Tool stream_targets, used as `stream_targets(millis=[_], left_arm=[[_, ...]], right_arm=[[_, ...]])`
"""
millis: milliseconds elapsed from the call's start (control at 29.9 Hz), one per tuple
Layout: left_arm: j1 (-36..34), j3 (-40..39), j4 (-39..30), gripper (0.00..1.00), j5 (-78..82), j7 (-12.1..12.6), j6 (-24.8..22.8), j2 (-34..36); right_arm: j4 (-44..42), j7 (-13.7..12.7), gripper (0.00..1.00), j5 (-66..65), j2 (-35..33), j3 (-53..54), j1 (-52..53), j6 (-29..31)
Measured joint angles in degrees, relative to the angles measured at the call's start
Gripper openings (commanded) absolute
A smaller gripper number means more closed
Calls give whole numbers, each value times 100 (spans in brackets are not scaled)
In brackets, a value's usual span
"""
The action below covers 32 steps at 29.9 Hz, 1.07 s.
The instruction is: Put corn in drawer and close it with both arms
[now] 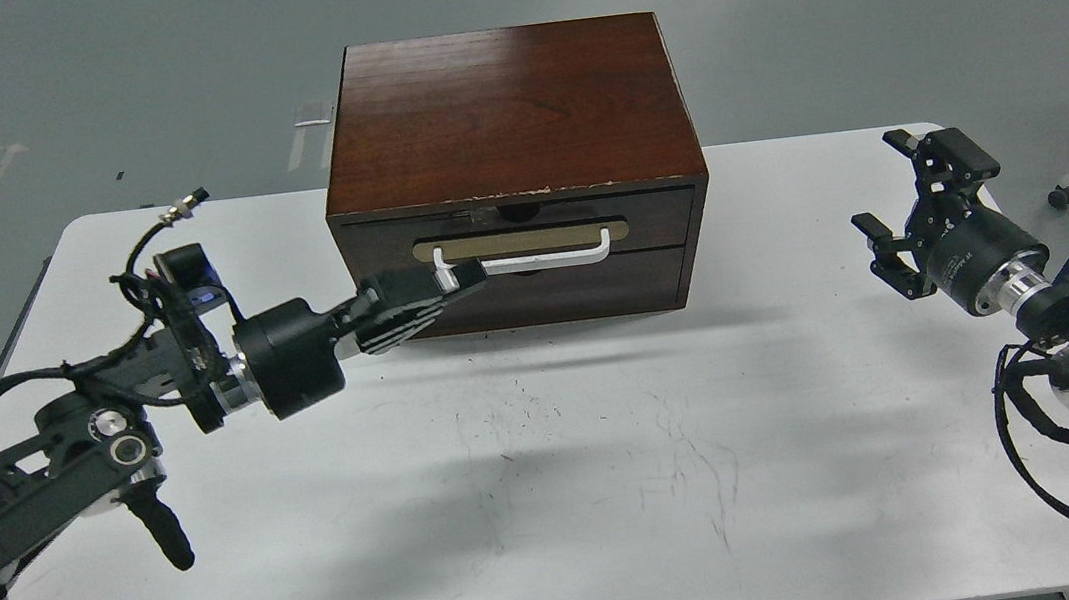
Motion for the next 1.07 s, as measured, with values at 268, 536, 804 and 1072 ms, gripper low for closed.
stream_targets(millis=[268,536,804,1072], left_arm=[[154,-475,140,99,-2169,-25,1,374],[1151,-1092,602,99,-2484,-3,-39,318],[1669,-1499,953,99,-2472,250,-7,-64],[1833,-1597,1075,99,-2391,314,15,-173]], right_arm=[[5,0,99,2,-2,16,1,0],[31,0,100,3,57,22,1,-9],[-1,0,100,-5,155,16,-7,-38],[12,0,100,-4,273,12,-7,-37]])
